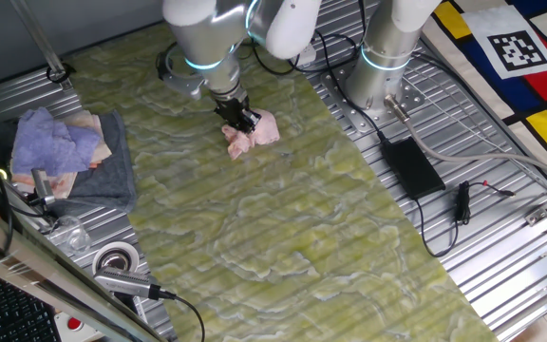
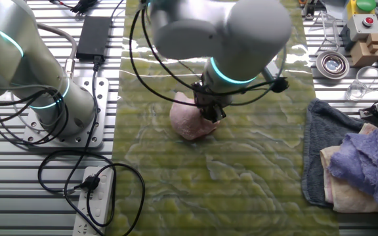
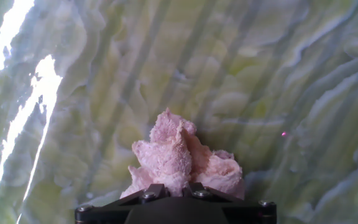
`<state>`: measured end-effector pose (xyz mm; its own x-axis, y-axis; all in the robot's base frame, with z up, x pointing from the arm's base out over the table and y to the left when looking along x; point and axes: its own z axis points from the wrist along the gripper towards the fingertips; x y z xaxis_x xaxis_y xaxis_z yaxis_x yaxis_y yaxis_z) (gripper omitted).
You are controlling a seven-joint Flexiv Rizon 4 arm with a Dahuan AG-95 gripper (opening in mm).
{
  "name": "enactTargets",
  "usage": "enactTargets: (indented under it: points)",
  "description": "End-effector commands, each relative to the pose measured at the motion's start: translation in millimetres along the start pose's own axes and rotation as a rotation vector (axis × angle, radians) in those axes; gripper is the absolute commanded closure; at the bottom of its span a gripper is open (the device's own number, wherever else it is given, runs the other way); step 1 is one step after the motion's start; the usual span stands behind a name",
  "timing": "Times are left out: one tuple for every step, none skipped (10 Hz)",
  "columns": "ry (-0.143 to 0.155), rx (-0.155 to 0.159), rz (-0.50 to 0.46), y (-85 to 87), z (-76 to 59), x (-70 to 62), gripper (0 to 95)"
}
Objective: Clean the table with a cloth
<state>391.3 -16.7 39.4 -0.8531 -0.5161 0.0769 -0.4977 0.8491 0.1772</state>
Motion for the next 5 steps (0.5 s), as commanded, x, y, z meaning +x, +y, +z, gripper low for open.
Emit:
enactTargets:
  points:
    - [-0.026, -0.042, 0.01, -0.6, 0.5, -2.4, 95.0]
    - [-0.028, -0.045, 0.009, -0.6, 0.5, -2.4, 95.0]
    - [-0.027, -0.046, 0.004, -0.6, 0.5, -2.4, 95.0]
    - [-0.011, -0.035, 0.044, -0.6, 0.5, -2.4, 95.0]
    - [-0.005, -0.024, 0.078, -0.6, 0.5, -2.4, 95.0]
